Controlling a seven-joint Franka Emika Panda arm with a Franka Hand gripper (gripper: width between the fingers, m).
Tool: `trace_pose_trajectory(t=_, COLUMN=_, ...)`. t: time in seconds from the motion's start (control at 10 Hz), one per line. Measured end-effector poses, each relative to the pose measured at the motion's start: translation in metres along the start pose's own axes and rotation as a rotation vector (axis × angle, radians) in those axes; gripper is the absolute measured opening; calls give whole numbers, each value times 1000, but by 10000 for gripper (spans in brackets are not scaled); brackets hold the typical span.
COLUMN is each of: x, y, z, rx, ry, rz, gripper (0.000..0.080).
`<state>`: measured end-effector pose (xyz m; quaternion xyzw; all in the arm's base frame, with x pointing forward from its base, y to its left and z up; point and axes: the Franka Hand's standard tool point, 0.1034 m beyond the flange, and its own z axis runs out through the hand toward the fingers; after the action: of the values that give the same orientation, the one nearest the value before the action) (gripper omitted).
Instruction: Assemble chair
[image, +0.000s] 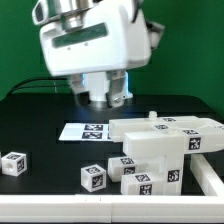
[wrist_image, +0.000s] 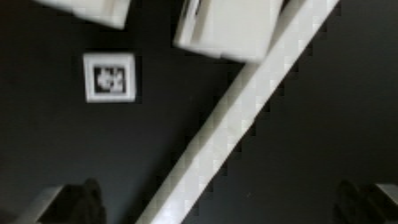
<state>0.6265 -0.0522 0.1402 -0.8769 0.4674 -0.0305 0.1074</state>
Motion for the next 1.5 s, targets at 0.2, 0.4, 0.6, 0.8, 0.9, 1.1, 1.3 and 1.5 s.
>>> trace_pose_trajectory(t=0.2, x=-2, y=0, z=1, rx=-7, ry=-1, rz=12, gripper=649)
trace_pose_trajectory(t=0.4, x=0, y=3, z=3, rx=-11, ry=-9, rz=15, gripper=649)
trace_pose_trajectory(t=0.6, x=20, y=21, z=16, rx=-38, ry=-74, rz=76, gripper=649)
trace_pose_trajectory(t=0.8, x=19, y=29, z=30, rx=-34, ry=-65, rz=125, gripper=649)
trace_pose_trajectory(t=0.9, x=19, y=29, z=30, rx=-34, ry=-67, rz=126, gripper=649)
trace_pose_trajectory(t=1.1, x=20, y=30, z=30, rx=-35, ry=-67, rz=127, gripper=649)
trace_pose_trajectory(t=1.3, x=15, y=38, z=40, rx=-10, ry=-130, rz=209, gripper=649)
trace_pose_trajectory(t=1.5, x=3, y=42, z=53, rx=4, ry=-184, rz=271, gripper=649)
